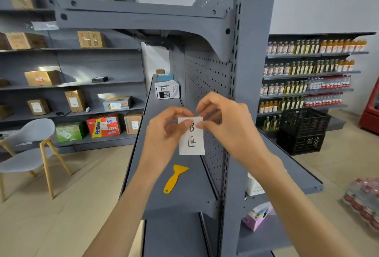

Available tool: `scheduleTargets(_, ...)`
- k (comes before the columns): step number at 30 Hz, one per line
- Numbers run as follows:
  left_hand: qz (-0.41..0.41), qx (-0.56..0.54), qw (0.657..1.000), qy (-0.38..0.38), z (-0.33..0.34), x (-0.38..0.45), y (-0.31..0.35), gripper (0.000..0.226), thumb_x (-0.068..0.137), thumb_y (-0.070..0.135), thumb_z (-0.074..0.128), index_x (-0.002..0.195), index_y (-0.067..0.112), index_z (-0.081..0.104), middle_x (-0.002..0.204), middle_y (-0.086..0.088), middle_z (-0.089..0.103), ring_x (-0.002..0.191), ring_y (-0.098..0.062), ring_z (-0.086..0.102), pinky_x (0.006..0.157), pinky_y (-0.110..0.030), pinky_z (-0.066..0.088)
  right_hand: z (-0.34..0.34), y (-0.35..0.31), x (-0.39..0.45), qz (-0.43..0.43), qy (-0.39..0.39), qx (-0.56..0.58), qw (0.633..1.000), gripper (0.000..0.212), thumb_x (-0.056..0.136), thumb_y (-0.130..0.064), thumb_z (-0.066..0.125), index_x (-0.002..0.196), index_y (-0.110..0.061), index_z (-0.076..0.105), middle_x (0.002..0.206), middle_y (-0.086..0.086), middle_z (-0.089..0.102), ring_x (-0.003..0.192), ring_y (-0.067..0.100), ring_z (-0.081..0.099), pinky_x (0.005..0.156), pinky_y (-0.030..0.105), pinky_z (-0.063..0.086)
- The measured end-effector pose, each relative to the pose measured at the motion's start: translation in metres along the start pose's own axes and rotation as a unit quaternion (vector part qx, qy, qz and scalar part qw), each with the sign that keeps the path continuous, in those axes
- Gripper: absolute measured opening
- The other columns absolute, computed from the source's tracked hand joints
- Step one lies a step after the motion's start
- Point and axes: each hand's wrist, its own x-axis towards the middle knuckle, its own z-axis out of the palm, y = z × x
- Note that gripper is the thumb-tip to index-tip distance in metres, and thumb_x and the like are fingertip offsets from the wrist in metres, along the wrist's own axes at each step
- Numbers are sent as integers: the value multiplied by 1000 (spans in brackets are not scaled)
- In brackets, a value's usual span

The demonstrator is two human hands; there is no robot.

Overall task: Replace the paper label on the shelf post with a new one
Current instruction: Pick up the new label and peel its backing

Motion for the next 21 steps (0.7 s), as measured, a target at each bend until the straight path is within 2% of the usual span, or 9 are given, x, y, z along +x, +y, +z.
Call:
scheduleTargets(3,28,-13,999,-10,5,4,28,12,91,0,66,94,11,69,86,16,73,73,2,69,67,-12,55,-24,-9,-3,-16,21,39,999,22,79,-16,80,89,-28,65,81,-13,70,73,3,68,69,14,48)
scheduleTargets(5,39,-10,999,-14,12,8,44,9,91,1,67,96,9,69,90,7,73,71,3,69,67,-10,53,-40,-11,-4,-32,34,52,998,19,79,-16,80,89,-25,67,79,-13,70,73,2,67,67,9,47)
scheduleTargets(8,39,3,999,-29,24,14,60,13,90,3,68,93,16,69,90,4,74,72,4,69,70,-9,52,-60,-7,-5,-42,47,45,997,15,80,-19,79,88,-25,67,79,-12,70,75,2,66,67,11,49)
scheduleTargets(13,22,6,999,-48,47,19,74,22,86,8,72,85,29,68,83,13,76,77,0,73,68,-13,55,-87,7,-6,-62,46,52,996,13,82,-16,78,87,-21,68,82,-9,70,78,6,67,66,14,51)
scheduleTargets(18,30,27,998,-53,70,29,89,8,91,17,69,87,23,72,90,4,78,81,0,73,73,-12,55,-113,22,-5,-72,43,74,994,12,84,-9,74,87,-20,68,82,-7,71,79,7,69,77,26,56)
scheduleTargets(21,17,70,993,-94,79,40,99,10,92,15,68,84,19,72,82,1,78,76,1,72,69,-10,53,-128,31,1,-78,30,65,994,16,83,-5,73,90,-19,68,83,-4,71,79,9,70,80,33,56)
